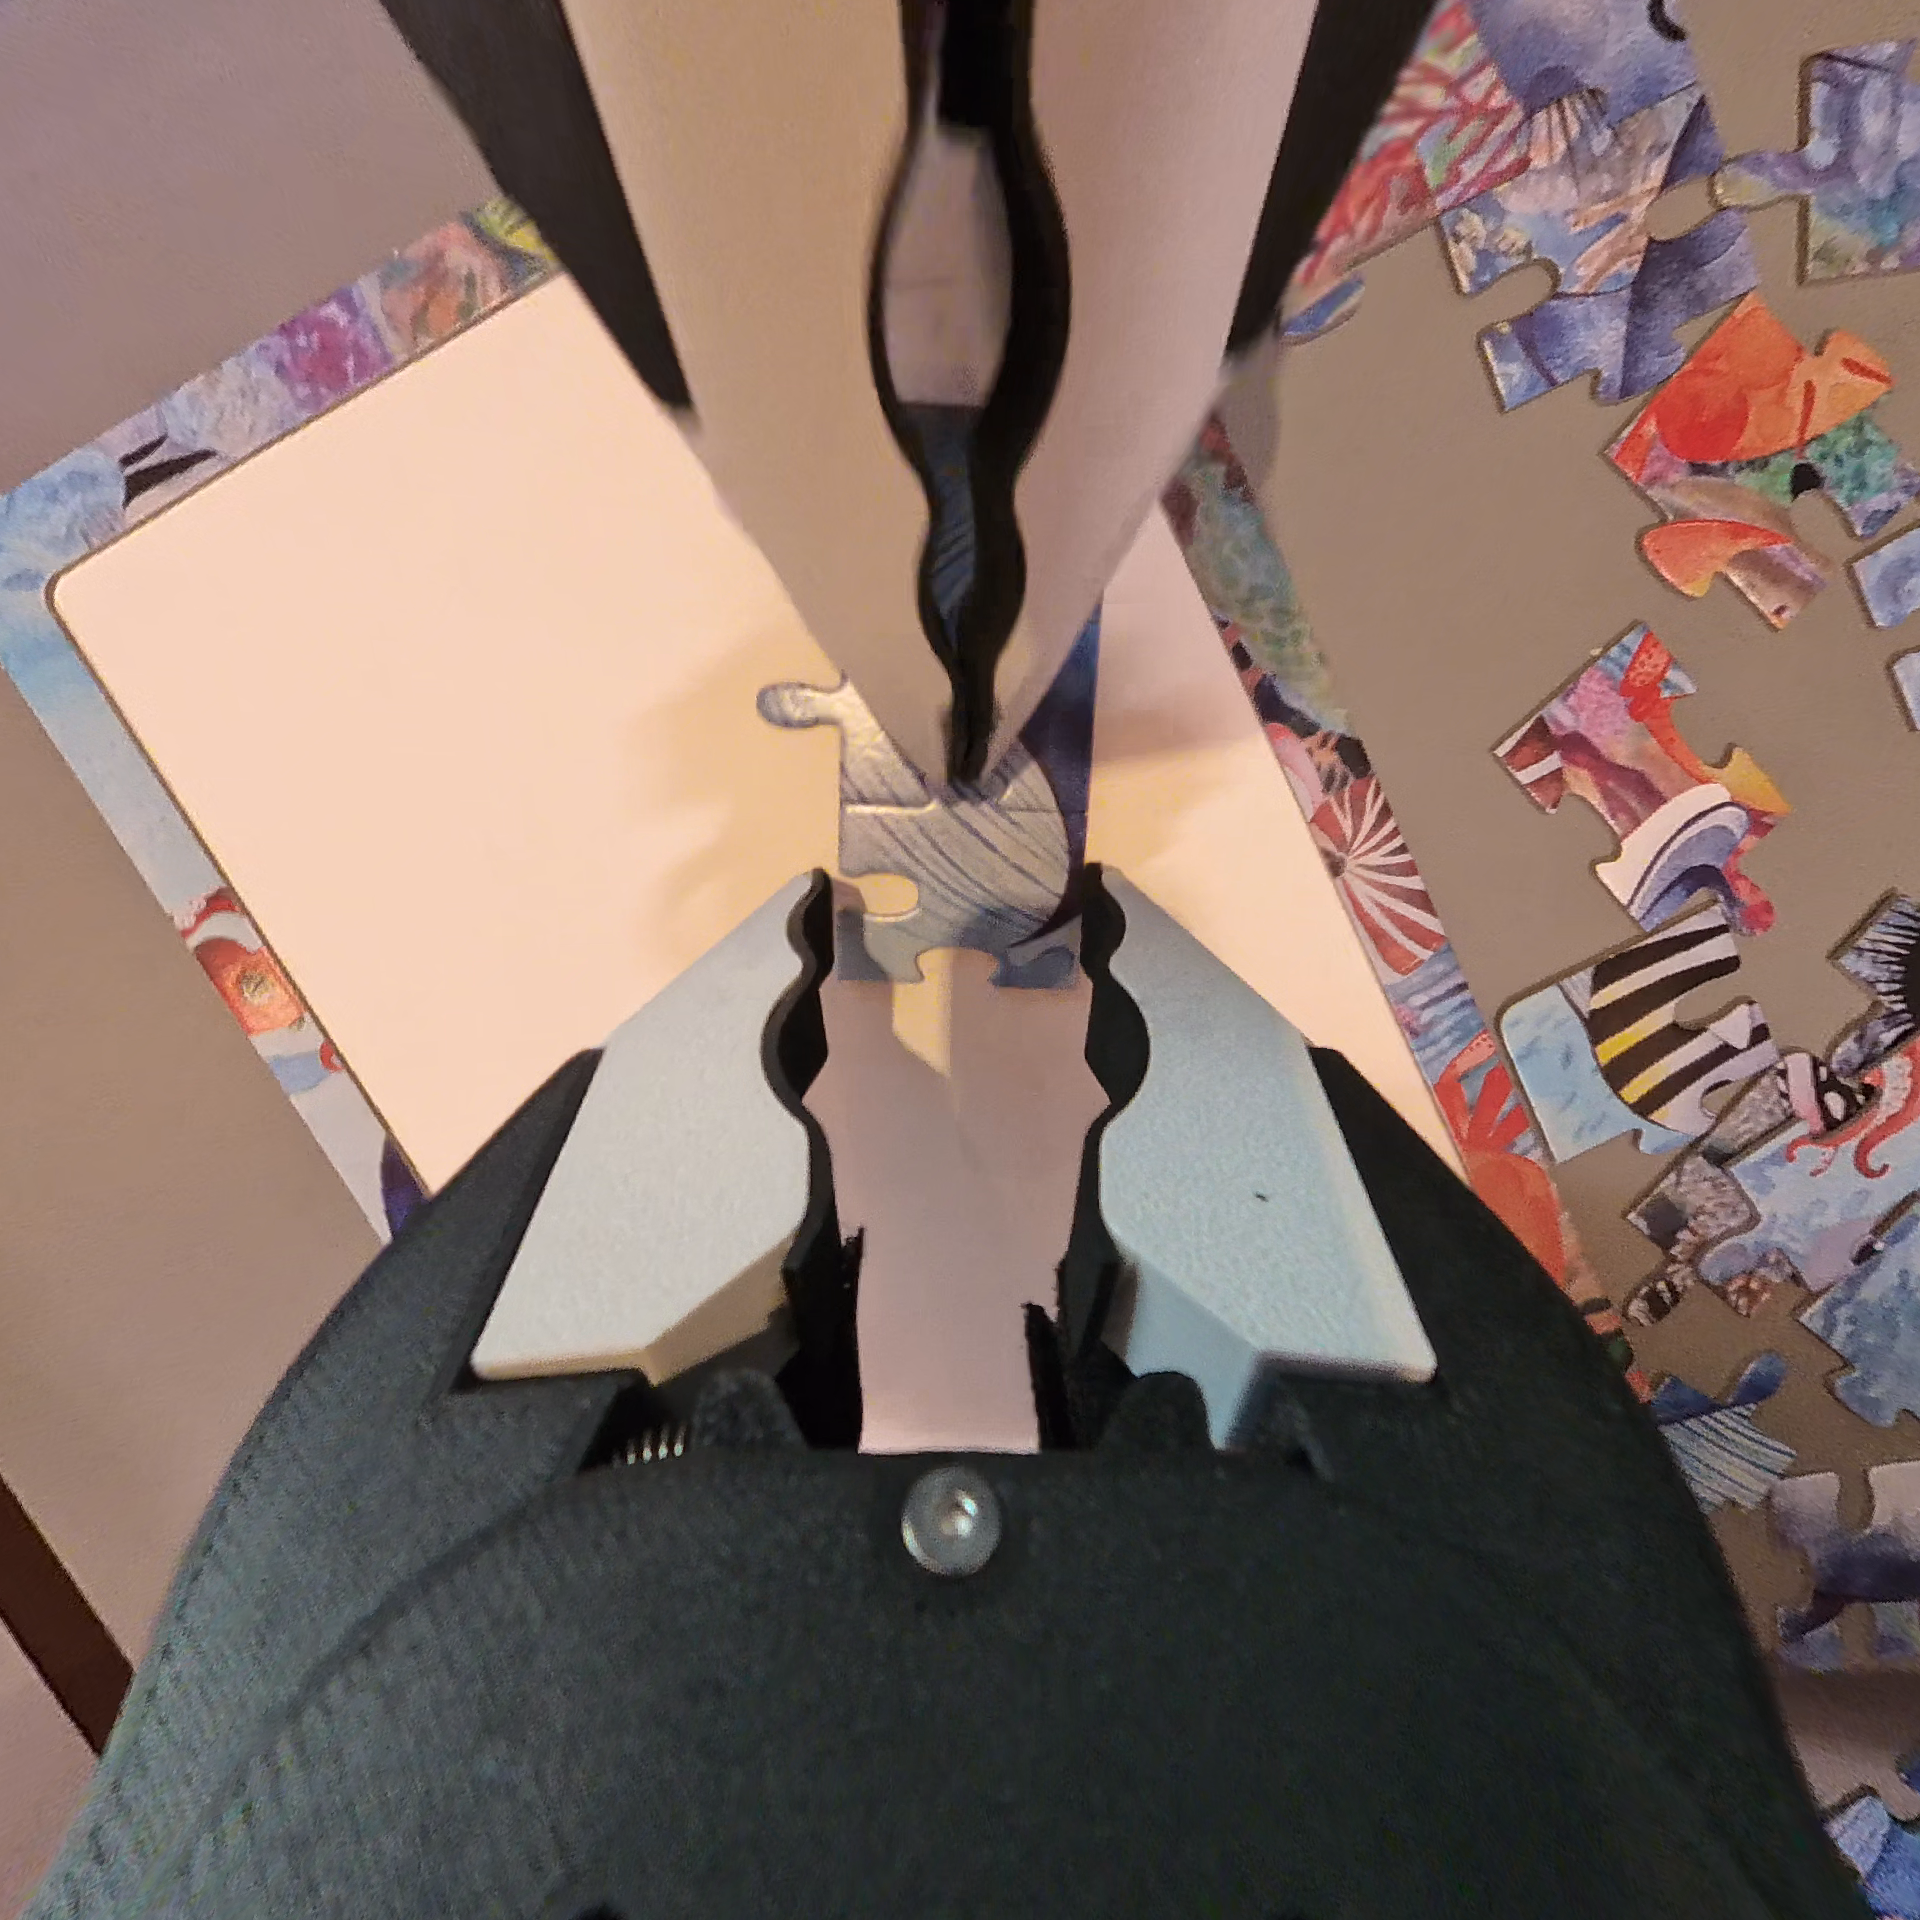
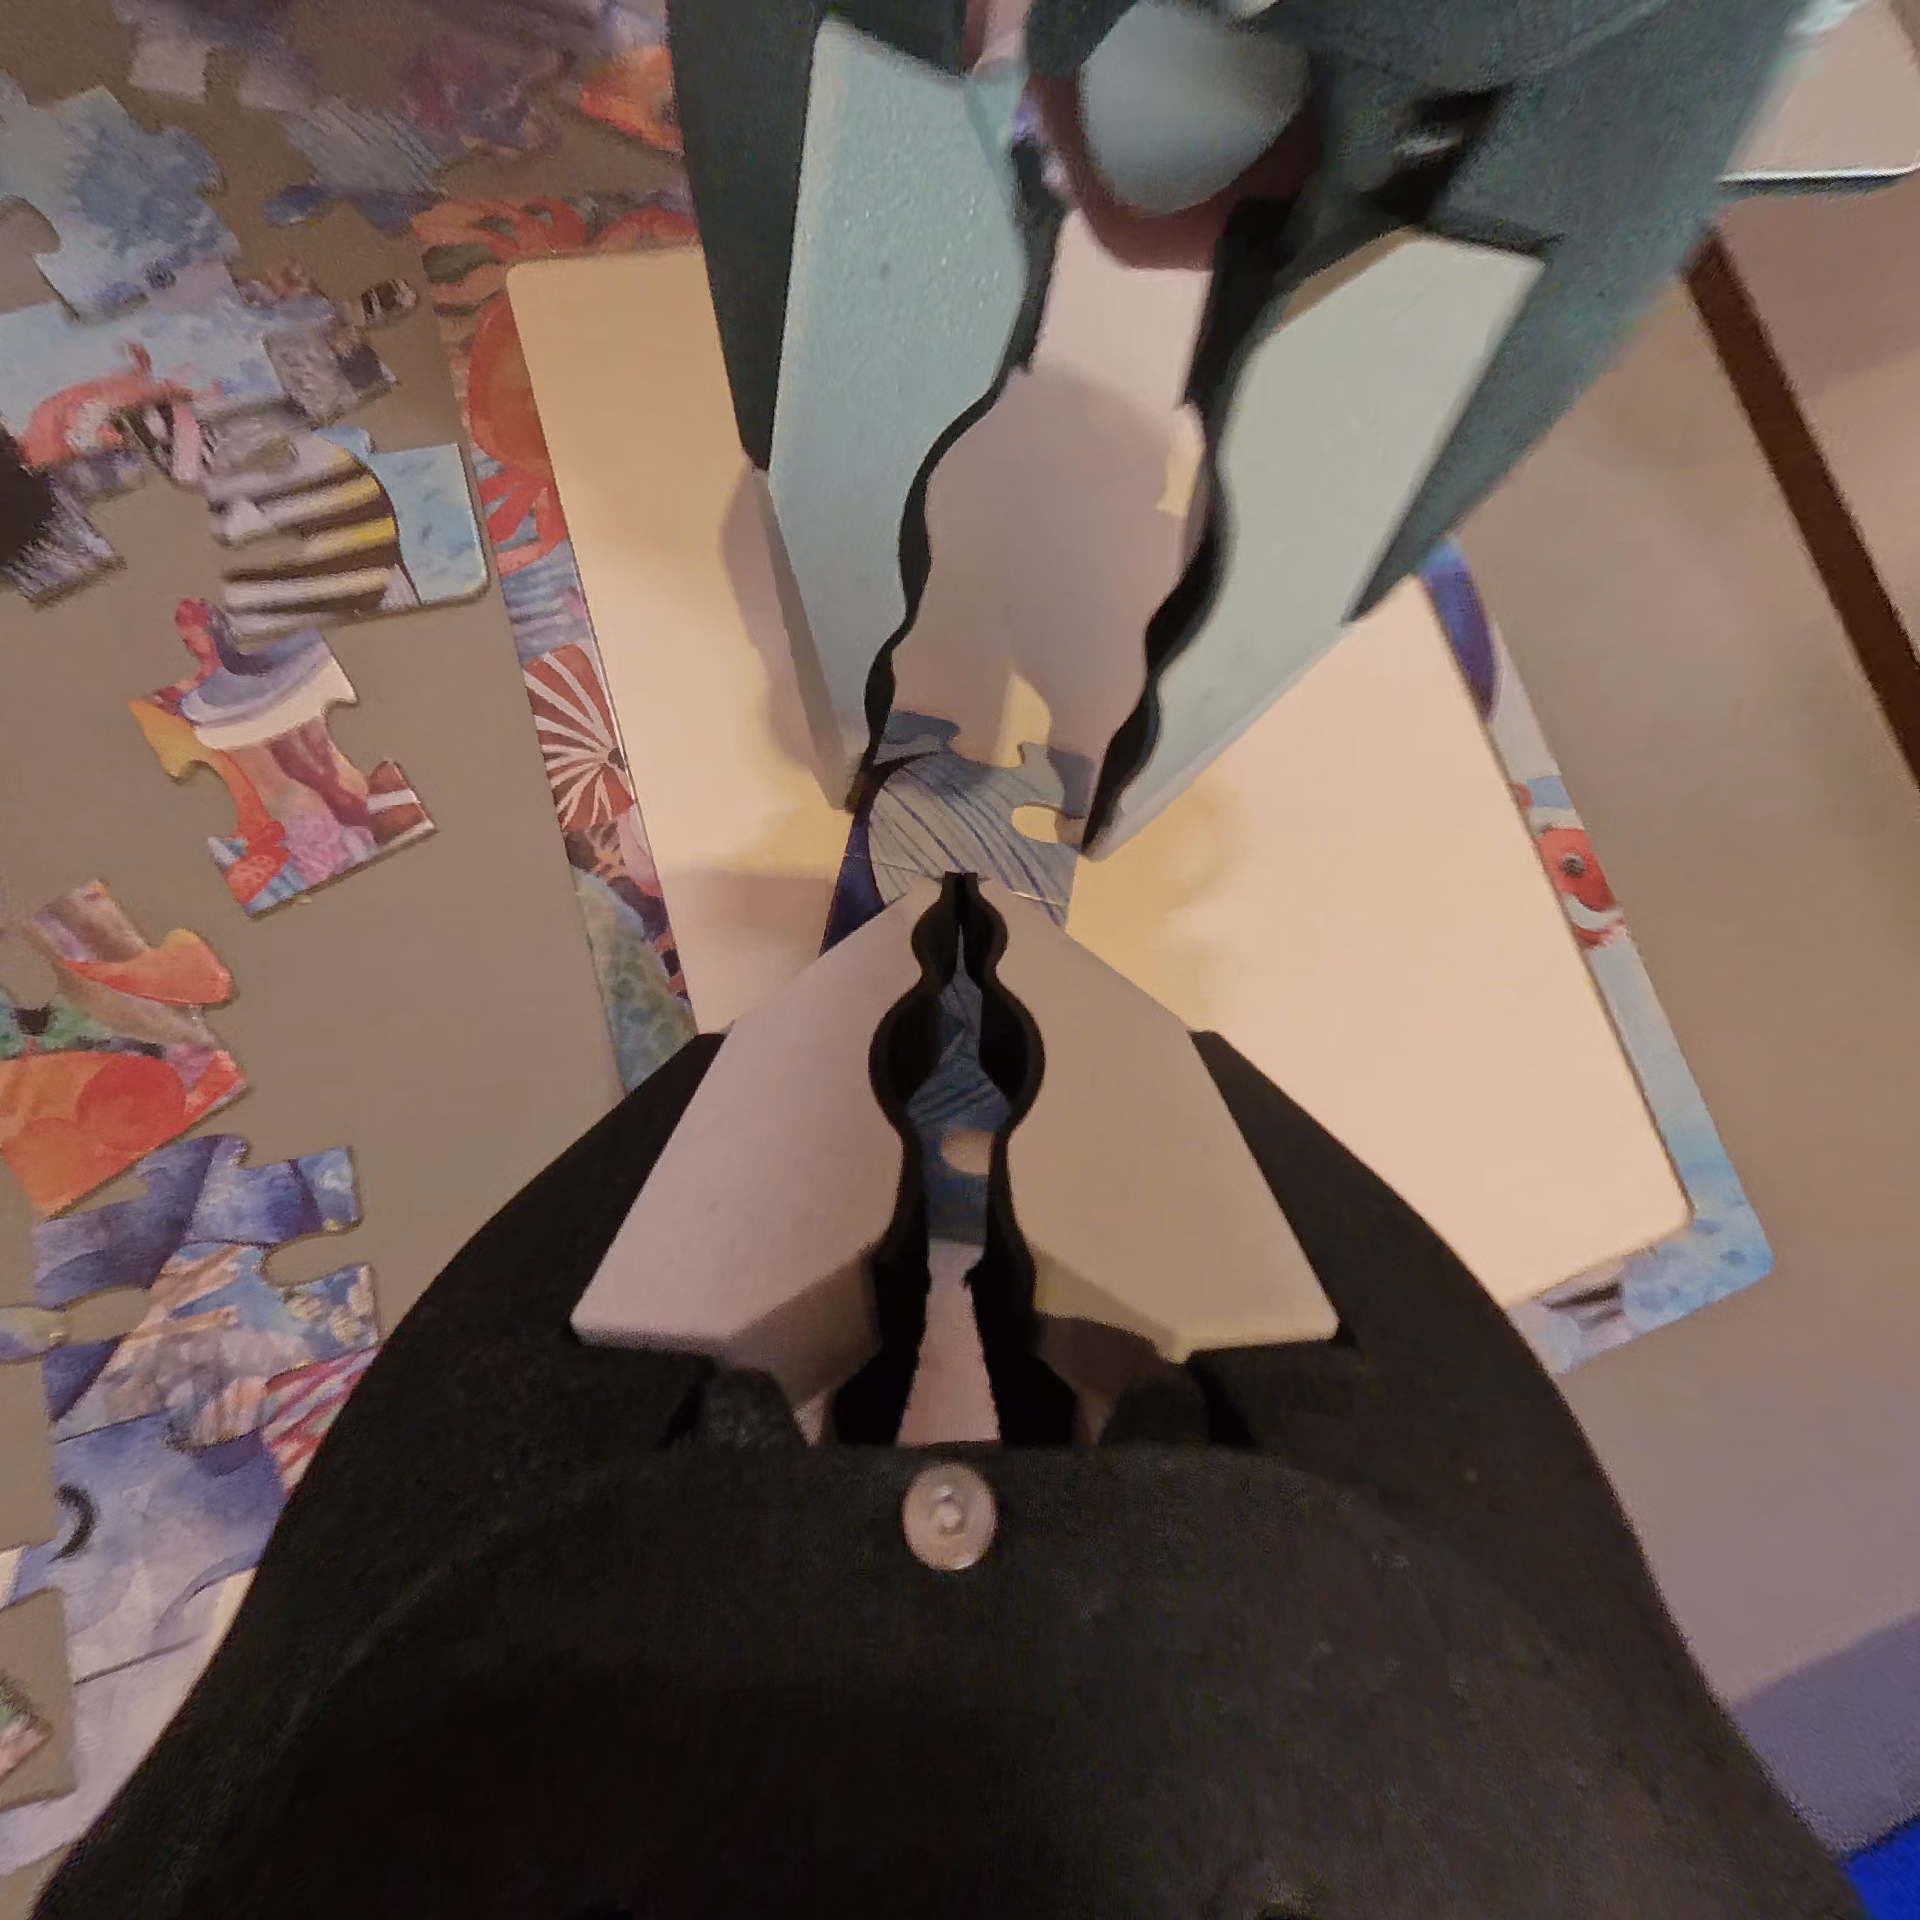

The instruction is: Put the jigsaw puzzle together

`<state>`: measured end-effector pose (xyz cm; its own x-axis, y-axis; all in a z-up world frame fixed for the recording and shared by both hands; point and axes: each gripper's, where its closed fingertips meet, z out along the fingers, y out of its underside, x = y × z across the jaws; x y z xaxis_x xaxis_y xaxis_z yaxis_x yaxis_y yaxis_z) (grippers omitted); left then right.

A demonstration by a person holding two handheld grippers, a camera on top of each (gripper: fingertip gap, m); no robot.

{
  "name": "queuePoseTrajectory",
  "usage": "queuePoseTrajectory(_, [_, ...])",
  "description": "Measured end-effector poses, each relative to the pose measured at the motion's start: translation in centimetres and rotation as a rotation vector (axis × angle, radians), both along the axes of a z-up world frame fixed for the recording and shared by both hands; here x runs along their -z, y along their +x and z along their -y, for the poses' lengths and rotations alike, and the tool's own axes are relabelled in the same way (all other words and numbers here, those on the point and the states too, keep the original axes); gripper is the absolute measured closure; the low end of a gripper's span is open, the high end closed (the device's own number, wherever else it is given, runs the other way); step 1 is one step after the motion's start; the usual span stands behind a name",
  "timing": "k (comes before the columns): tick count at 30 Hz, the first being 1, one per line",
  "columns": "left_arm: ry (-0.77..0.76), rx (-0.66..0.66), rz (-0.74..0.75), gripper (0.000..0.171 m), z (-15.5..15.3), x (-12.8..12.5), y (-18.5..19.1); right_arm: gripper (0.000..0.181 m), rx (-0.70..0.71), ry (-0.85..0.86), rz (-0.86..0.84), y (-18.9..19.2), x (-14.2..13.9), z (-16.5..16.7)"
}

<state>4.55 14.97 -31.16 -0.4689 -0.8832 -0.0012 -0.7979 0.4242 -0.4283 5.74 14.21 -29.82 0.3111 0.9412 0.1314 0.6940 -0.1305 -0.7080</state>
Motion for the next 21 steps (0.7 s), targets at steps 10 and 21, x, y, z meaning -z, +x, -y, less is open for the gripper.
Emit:
queuePoseTrajectory(10, [-0.050,-0.178,0.013,0.135,0.5,-0.1,0.1,0.171,0.150,-0.128,0.110,8.4,-1.2,3.3])
queuePoseTrajectory(21, [-0.009,-0.328,0.014,0.119,1.2,-0.4,-0.7,0.166,0.166,-0.134,0.140,9.8,0.1,4.9])
